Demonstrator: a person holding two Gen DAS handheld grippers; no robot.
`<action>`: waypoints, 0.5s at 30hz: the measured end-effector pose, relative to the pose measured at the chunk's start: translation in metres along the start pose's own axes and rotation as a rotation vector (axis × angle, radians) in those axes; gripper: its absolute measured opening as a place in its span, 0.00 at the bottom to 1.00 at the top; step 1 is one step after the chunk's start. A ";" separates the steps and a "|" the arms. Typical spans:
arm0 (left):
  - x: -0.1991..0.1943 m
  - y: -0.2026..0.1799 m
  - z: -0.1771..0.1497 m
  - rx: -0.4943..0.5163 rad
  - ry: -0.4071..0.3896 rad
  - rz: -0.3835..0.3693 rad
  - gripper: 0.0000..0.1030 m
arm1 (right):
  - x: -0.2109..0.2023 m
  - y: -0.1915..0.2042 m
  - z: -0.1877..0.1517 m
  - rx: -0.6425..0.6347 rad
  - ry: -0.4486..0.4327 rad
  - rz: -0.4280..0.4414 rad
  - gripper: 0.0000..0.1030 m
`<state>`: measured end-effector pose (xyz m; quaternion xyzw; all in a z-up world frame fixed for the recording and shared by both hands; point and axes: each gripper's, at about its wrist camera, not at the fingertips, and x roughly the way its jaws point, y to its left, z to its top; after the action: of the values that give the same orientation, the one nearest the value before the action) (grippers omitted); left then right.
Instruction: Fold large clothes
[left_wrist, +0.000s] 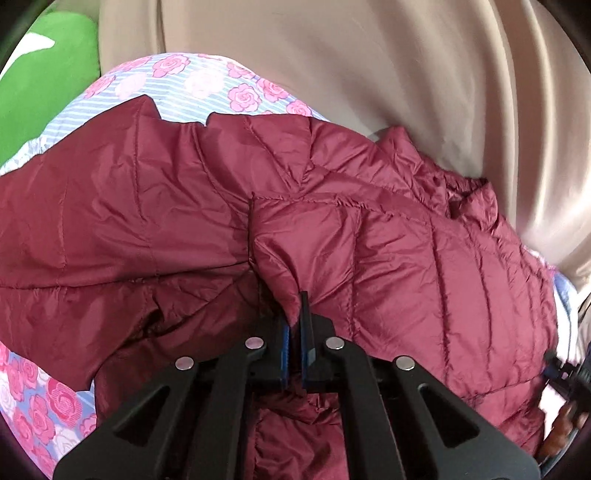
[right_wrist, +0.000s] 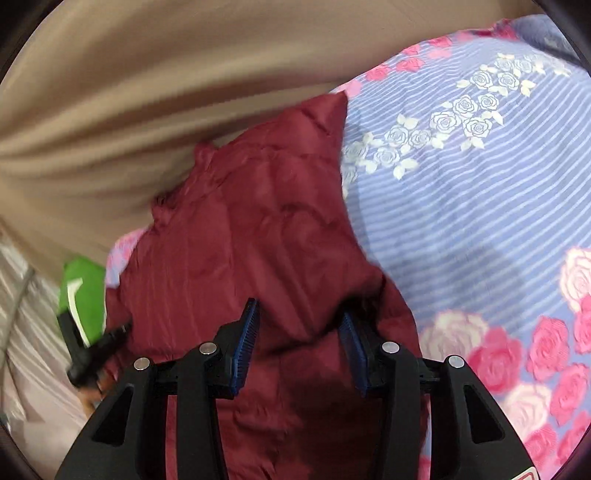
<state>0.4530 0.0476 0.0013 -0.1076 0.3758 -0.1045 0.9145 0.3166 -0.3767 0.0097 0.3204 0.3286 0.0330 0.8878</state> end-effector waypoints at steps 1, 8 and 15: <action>0.002 0.002 0.000 0.007 0.003 0.003 0.03 | 0.000 -0.001 0.003 0.009 -0.020 -0.005 0.16; 0.010 -0.020 -0.010 0.102 0.009 0.017 0.03 | -0.010 -0.008 0.001 -0.055 -0.090 -0.135 0.00; 0.024 -0.035 -0.009 0.113 -0.001 0.021 0.03 | -0.041 0.002 -0.013 -0.133 -0.118 -0.246 0.05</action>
<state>0.4594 0.0071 -0.0109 -0.0518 0.3701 -0.1161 0.9203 0.2767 -0.3790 0.0269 0.2196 0.3096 -0.0732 0.9223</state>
